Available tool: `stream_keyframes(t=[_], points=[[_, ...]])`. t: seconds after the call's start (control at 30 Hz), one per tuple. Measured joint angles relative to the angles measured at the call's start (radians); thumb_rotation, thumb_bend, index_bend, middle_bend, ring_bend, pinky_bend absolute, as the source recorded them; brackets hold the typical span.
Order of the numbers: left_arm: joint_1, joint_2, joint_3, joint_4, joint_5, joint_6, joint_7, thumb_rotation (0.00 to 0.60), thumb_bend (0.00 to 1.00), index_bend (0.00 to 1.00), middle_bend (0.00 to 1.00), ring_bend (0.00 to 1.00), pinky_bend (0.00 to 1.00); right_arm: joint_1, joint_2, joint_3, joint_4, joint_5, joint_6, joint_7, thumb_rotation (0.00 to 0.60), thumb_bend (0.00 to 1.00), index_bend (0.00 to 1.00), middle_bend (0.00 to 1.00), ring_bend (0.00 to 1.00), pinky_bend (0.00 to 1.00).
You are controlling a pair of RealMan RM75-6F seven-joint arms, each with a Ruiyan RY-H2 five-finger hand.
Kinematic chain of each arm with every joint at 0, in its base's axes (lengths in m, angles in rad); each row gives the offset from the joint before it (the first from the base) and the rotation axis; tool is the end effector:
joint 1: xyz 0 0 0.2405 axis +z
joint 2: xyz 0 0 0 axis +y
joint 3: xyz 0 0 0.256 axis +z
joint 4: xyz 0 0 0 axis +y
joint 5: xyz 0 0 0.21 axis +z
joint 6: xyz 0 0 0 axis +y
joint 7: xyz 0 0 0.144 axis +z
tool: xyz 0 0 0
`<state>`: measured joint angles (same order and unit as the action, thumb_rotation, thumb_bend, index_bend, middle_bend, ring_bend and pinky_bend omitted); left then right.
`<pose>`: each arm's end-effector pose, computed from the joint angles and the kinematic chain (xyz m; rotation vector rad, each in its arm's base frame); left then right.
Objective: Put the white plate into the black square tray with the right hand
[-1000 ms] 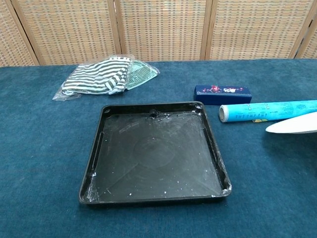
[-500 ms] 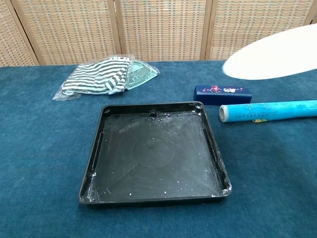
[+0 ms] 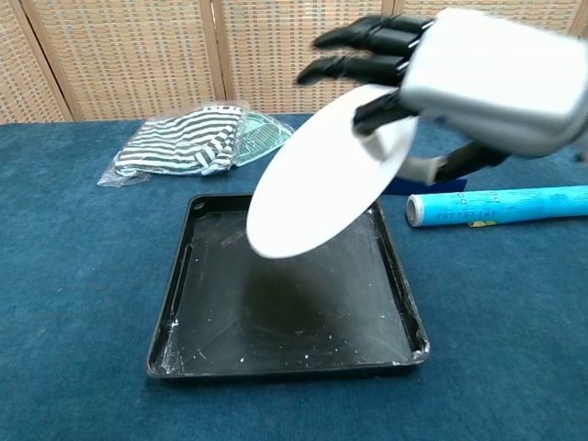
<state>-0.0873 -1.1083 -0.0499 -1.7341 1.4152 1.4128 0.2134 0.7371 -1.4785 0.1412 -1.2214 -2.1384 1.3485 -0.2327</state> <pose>-0.3010 0.1789 0.1454 -1.4137 -0.9192 -0.7488 -0.1107 -0.3069 0.0324 2.1079 0.3117 1.3203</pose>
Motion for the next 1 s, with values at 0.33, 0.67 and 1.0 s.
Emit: stream_keyframes(t=[0.33, 0.67, 1.0], points=[[-0.024, -0.008, -0.013, 0.013, -0.054, -0.043, 0.006, 0.600, 0.00, 0.00, 0.00, 0.00, 0.00, 0.101, -0.175, -0.052, 0.195, -0.017, -0.069, 0.018, 0.600, 0.29, 0.57, 0.11, 0.00, 0.09], [-0.034, -0.012, -0.017, 0.015, -0.080, -0.053, 0.015, 0.600, 0.00, 0.00, 0.00, 0.00, 0.00, 0.119, -0.223, -0.047, 0.196, 0.086, -0.152, -0.077, 0.600, 0.00, 0.00, 0.00, 0.00, 0.00], [-0.029, -0.007, -0.009, 0.009, -0.060, -0.033, 0.004, 0.600, 0.00, 0.00, 0.00, 0.00, 0.00, 0.014, -0.033, -0.025, -0.039, 0.191, -0.137, -0.248, 0.600, 0.00, 0.00, 0.00, 0.00, 0.00]])
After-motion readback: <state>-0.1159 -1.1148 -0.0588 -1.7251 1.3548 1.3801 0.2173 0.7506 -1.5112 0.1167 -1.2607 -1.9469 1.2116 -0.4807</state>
